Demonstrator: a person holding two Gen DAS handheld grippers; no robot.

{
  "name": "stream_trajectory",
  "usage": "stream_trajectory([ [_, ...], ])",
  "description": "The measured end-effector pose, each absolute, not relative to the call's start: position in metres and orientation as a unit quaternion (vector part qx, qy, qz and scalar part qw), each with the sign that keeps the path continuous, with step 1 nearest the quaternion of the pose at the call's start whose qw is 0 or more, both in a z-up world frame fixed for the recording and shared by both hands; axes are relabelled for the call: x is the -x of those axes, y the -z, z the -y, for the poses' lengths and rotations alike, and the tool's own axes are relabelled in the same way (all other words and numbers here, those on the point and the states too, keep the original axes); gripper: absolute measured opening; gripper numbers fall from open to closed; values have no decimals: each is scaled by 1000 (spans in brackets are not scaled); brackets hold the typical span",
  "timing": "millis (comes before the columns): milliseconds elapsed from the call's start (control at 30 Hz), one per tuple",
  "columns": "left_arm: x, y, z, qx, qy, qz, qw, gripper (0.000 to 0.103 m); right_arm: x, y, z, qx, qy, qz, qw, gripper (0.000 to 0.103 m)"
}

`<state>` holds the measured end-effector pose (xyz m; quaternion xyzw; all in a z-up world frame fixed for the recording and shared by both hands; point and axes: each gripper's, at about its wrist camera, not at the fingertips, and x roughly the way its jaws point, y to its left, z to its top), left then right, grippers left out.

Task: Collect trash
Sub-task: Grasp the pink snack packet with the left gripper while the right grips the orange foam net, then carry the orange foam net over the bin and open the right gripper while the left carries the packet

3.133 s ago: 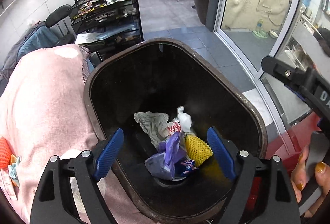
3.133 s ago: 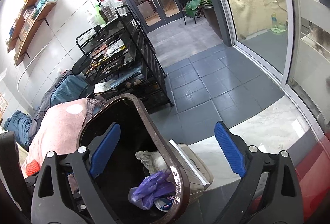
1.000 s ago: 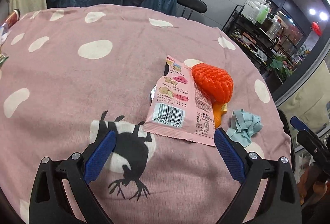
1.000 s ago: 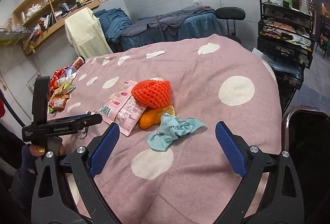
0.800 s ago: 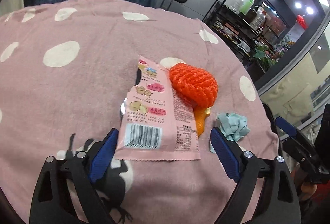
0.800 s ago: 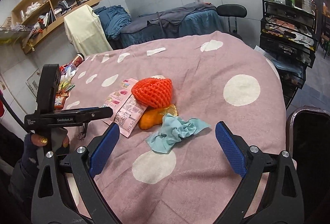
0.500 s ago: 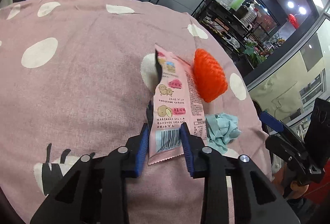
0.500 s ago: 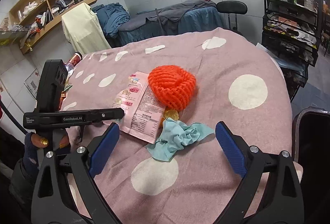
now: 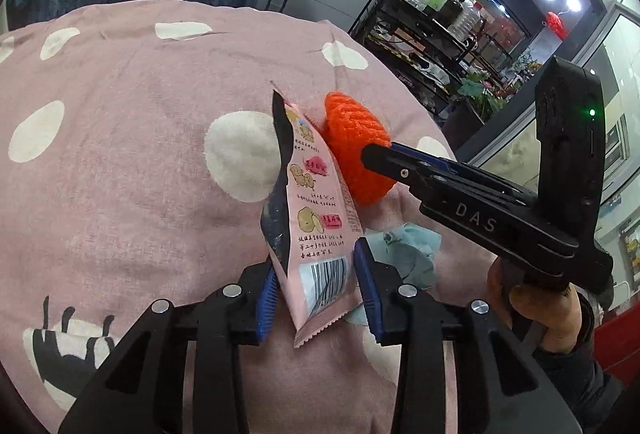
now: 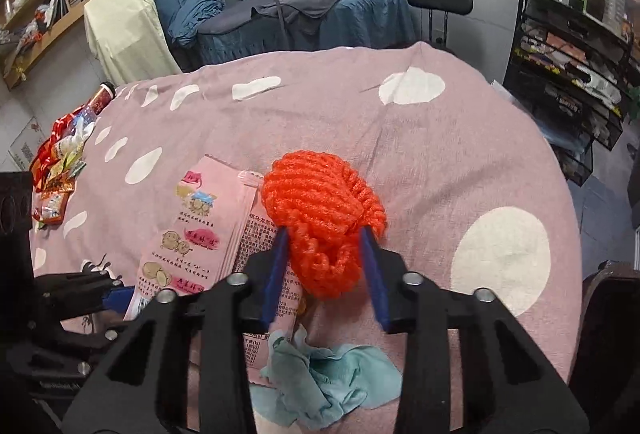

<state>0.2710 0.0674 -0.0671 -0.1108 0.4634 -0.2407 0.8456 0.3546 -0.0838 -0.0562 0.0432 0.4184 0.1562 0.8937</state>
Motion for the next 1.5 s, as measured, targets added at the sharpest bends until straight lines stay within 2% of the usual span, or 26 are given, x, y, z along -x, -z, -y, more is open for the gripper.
stream_trajectory([
  [67, -272, 66, -60, 101, 235, -460, 850, 34, -353, 55, 88, -50, -154, -407, 899, 20],
  [100, -272, 65, -58, 102, 237, -458, 851, 27, -351, 53, 90, -51, -152, -400, 902, 19],
  [233, -266, 58, -56, 99, 232, -441, 861, 11, -337, 44, 97, -49, -147, -374, 914, 17],
  [333, -258, 48, -55, 94, 218, -423, 874, 6, -325, 36, 108, -61, -150, -358, 920, 16],
  [733, -194, -7, -26, 54, 193, -327, 924, 5, -256, 4, 166, -108, -150, -302, 935, 16],
  [1067, -163, -11, 43, 28, 254, -310, 916, 5, -196, 2, 257, -146, -50, -278, 948, 16],
  [1267, -161, -5, 89, 8, 296, -315, 902, 5, -169, 25, 316, -170, 26, -296, 940, 16],
  [1500, -161, 8, 136, -20, 329, -332, 884, 5, -158, 71, 360, -189, 82, -353, 913, 16],
])
